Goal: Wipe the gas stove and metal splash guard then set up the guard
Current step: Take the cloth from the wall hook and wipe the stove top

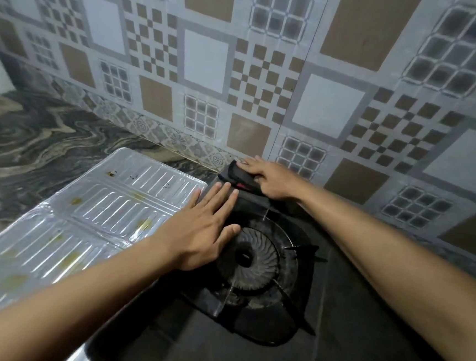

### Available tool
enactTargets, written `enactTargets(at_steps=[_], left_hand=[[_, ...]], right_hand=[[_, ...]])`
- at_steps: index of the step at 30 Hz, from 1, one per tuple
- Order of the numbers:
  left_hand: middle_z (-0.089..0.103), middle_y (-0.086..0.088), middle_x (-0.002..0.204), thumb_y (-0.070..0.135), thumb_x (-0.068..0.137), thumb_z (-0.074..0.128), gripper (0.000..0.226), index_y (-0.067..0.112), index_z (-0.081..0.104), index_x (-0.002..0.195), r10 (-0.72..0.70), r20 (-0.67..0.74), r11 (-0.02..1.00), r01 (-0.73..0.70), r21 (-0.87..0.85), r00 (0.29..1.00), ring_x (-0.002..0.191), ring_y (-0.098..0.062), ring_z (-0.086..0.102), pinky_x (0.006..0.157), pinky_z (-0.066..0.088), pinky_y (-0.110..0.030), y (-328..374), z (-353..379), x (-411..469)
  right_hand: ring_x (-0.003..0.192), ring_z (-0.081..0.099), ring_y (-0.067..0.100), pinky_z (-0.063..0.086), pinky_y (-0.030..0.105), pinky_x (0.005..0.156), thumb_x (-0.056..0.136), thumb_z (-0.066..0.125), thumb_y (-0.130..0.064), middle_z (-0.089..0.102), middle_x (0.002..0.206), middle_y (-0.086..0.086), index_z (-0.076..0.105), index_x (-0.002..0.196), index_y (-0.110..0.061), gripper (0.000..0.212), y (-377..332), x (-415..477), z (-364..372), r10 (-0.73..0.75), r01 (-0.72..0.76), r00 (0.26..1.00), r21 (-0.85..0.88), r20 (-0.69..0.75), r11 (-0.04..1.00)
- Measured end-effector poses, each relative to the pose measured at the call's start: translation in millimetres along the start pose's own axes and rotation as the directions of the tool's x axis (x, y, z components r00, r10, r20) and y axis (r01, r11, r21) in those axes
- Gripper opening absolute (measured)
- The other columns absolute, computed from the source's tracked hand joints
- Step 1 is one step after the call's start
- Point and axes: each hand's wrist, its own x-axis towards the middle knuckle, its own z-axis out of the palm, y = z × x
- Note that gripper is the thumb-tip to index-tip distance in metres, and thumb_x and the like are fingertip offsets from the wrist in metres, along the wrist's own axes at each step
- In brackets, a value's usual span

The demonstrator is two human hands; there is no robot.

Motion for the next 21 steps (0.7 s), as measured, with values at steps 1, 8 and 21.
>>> enactTargets(at_steps=[1, 8, 21], left_hand=[[-0.016, -0.003, 0.165, 0.061, 0.092, 0.001, 0.079, 0.017, -0.009, 0.158, -0.001, -0.001, 1.0, 0.001, 0.006, 1.0, 0.149, -0.015, -0.023, 0.123, -0.01, -0.039, 0.2, 0.3, -0.1], [-0.015, -0.004, 0.165, 0.06, 0.091, 0.001, 0.081, 0.014, -0.011, 0.157, -0.026, 0.004, 0.999, 0.026, 0.03, 1.0, 0.151, -0.016, -0.019, 0.123, -0.009, -0.038, 1.6, 1.1, 0.3], [-0.012, -0.004, 0.166, 0.066, 0.089, -0.001, 0.085, 0.017, -0.009, 0.157, -0.015, 0.008, 0.998, 0.015, 0.06, 1.0, 0.15, -0.016, -0.019, 0.123, -0.009, -0.039, 0.7, 1.2, 0.2]], right_hand=[[0.152, 0.009, 0.016, 0.002, 0.038, 0.124, 0.092, 0.038, 0.01, 0.02, 0.164, -0.005, 0.032, 0.153, -0.026, 0.072, -3.2, 8.4, 2.8, -0.02, 0.019, 1.0, 0.014, 0.018, 1.0], [0.153, -0.004, 0.018, -0.007, 0.042, 0.12, 0.105, 0.029, -0.047, 0.002, 0.167, -0.001, 0.014, 0.156, -0.039, 0.053, -5.7, 22.4, 20.7, -0.125, 0.129, 0.99, -0.07, 0.069, 0.989], [0.151, -0.011, 0.017, -0.008, 0.046, 0.122, 0.108, 0.03, -0.035, 0.001, 0.166, -0.003, 0.018, 0.155, -0.035, 0.049, 37.1, -49.5, 4.7, 0.054, -0.066, 0.991, 0.088, 0.123, 0.994]])
